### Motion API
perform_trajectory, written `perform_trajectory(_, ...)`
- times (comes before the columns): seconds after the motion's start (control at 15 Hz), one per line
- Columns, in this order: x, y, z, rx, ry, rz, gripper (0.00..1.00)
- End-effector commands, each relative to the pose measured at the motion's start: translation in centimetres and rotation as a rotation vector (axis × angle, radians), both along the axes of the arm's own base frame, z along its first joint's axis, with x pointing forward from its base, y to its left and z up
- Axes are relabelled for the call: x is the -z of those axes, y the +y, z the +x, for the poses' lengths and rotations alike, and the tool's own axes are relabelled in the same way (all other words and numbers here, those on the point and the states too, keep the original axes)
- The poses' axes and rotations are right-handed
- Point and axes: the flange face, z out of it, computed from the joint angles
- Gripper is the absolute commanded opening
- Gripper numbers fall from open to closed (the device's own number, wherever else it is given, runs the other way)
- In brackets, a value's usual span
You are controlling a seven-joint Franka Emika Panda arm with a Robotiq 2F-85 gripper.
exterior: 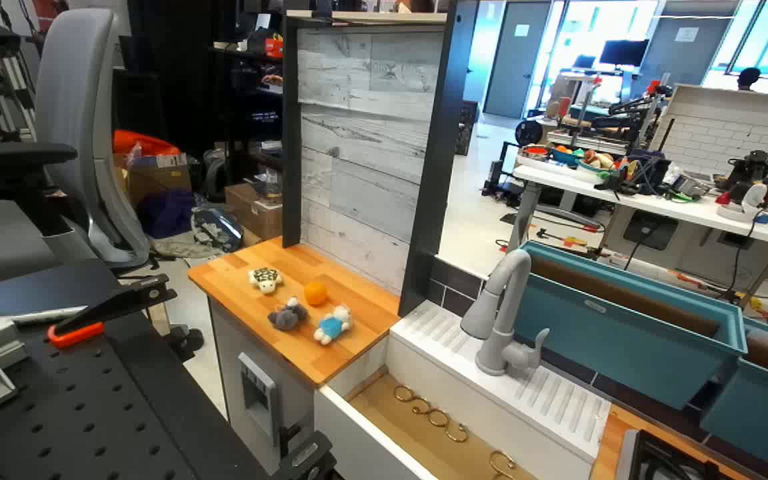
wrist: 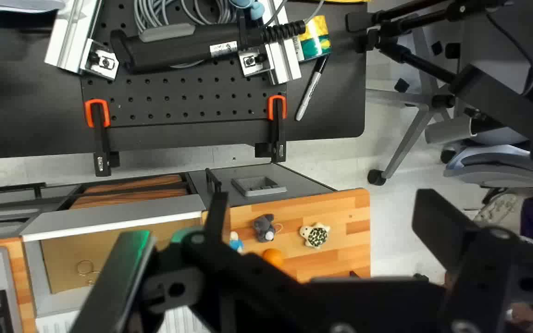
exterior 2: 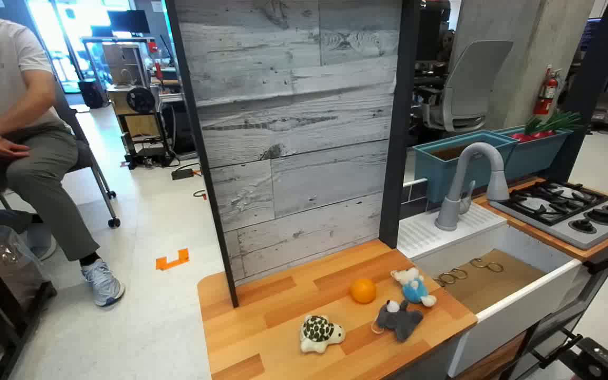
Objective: Move the orange ball slightly to the left
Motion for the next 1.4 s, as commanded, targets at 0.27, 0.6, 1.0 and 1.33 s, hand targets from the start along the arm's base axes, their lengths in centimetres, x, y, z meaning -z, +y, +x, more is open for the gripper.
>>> perform_trajectory(0.27, -0.2, 0.0, 0.0, 0.000, -0.004, 0.000, 1.00)
perform_trajectory(0.6, -0.2, 0.0, 0.0, 0.000, -0.004, 0.000, 1.00)
perform_trajectory(1.0, -0.2, 0.0, 0.0, 0.000, -0.004, 0.000, 1.00)
perform_trajectory(1.33, 4.1, 3.7, 4.1, 0.023, 0.007, -0.078, 1.00)
